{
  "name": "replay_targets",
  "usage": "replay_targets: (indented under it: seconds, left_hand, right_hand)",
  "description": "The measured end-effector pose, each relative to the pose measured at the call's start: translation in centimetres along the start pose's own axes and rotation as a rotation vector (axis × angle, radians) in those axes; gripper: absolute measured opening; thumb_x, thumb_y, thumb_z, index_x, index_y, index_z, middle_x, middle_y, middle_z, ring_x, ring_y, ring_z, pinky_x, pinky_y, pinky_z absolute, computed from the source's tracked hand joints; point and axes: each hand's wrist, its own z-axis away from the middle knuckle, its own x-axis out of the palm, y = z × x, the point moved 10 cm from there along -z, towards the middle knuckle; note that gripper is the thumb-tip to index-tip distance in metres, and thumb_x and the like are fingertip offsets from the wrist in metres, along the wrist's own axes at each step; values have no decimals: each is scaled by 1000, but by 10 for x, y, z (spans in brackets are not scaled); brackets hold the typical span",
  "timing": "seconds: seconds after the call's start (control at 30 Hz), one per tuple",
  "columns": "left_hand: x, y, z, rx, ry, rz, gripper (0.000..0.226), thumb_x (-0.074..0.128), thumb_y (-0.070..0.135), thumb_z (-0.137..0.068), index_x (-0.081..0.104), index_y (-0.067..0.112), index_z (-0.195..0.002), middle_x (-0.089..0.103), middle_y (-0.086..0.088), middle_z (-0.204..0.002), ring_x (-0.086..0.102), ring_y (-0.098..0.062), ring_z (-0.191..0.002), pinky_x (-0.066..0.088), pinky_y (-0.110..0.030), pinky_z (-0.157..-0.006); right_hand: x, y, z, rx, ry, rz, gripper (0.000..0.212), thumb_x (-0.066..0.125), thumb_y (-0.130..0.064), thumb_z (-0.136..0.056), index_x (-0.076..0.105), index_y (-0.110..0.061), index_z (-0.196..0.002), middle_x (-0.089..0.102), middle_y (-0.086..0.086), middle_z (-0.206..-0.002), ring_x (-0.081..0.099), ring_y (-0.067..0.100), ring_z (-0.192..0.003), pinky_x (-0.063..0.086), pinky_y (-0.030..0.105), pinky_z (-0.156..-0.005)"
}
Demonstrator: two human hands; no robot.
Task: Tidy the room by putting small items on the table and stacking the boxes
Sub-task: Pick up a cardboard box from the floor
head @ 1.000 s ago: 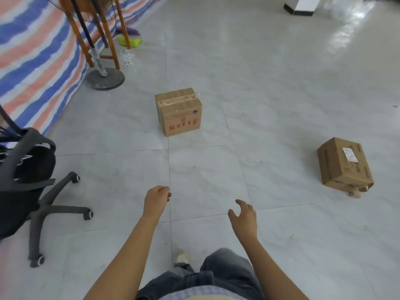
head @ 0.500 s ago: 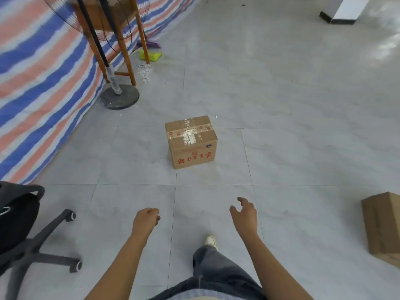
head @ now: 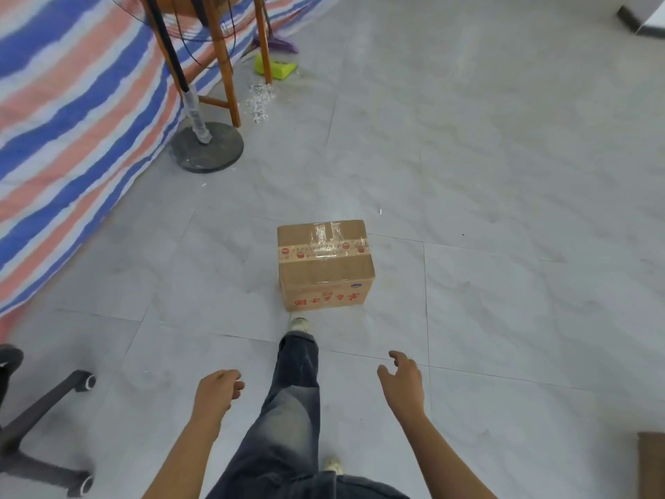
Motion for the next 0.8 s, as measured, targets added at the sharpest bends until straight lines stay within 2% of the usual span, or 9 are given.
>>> replay_targets:
  seconds: [0.1, 0.17, 0.23, 0.33, 0.43, 0.53, 0.6, 0.73, 0.8]
  left_hand:
    - [-2, 18, -54, -116, 32, 38, 19, 47, 9, -96, 56, -7, -102, 61, -20, -100, 55, -33, -92, 42, -44, -93]
    - [4, 37, -86, -199, 6, 45, 21, 46, 10, -96, 56, -7, -102, 60, -20, -101, 55, -33, -92, 42, -44, -92]
    - [13, 65, -111, -246, -30, 31, 21, 46, 10, -95, 56, -7, -101, 61, -21, -98, 55, -32, -89, 41, -40, -84]
    - [28, 125, -148, -220, -81, -32, 18, 47, 9, -94, 57, -6, -95, 60, -17, -84, 54, -29, -74, 39, -33, -71]
    - [40, 183, -185, -208, -107, -89, 13, 48, 7, -92, 56, -3, -91, 58, -14, -75, 50, -22, -63, 35, -27, -58]
    - [56, 235, -218, -170, -129, -123, 12, 48, 8, -90, 56, -1, -92, 57, -11, -73, 49, -19, -61, 33, -26, -55]
    - [71, 256, -241, -155, -135, -132, 12, 48, 8, -91, 56, 0, -92, 58, -10, -75, 51, -18, -63, 34, -26, -56]
    - [105, 251, -276, -231, -162, -129, 15, 48, 9, -91, 54, 7, -78, 59, -11, -81, 51, -18, -64, 36, -26, -58]
    - [121, 233, -299, -295, -147, -71, 17, 48, 9, -92, 52, 8, -75, 56, -10, -78, 49, -18, -64, 35, -25, -57]
  right_hand:
    - [-12, -26, -56, 46, 22, 32, 43, 48, -18, -93, 43, -12, -135, 45, 10, -136, 40, 23, -127, 39, 30, -91]
    - [-13, -39, -87, 109, 3, 56, 43, 48, -19, -93, 43, -12, -135, 45, 10, -136, 41, 24, -127, 39, 31, -91]
    - [-11, -52, -111, 178, -32, 96, 43, 47, -19, -93, 42, -13, -135, 46, 11, -136, 42, 25, -126, 40, 31, -92]
    - [-7, -77, -144, 264, -87, 118, 44, 46, -19, -93, 40, -12, -136, 47, 13, -136, 46, 27, -121, 42, 32, -92]
    - [-5, -103, -176, 342, -103, 61, 44, 46, -17, -92, 41, -10, -135, 54, 12, -125, 54, 24, -99, 43, 28, -79]
    - [1, -125, -211, 341, -121, 43, 45, 47, -16, -91, 43, -10, -135, 56, 12, -120, 52, 21, -87, 41, 26, -69]
    - [7, -135, -237, 336, -154, 76, 44, 46, -16, -91, 42, -10, -135, 53, 12, -127, 51, 22, -90, 40, 27, -71]
    - [25, -132, -292, 364, -214, 127, 46, 47, -17, -91, 41, -10, -136, 49, 14, -133, 50, 29, -117, 40, 32, -93]
    - [38, -125, -324, 380, -247, 147, 47, 48, -17, -91, 41, -10, -137, 49, 13, -134, 50, 28, -117, 41, 32, -93]
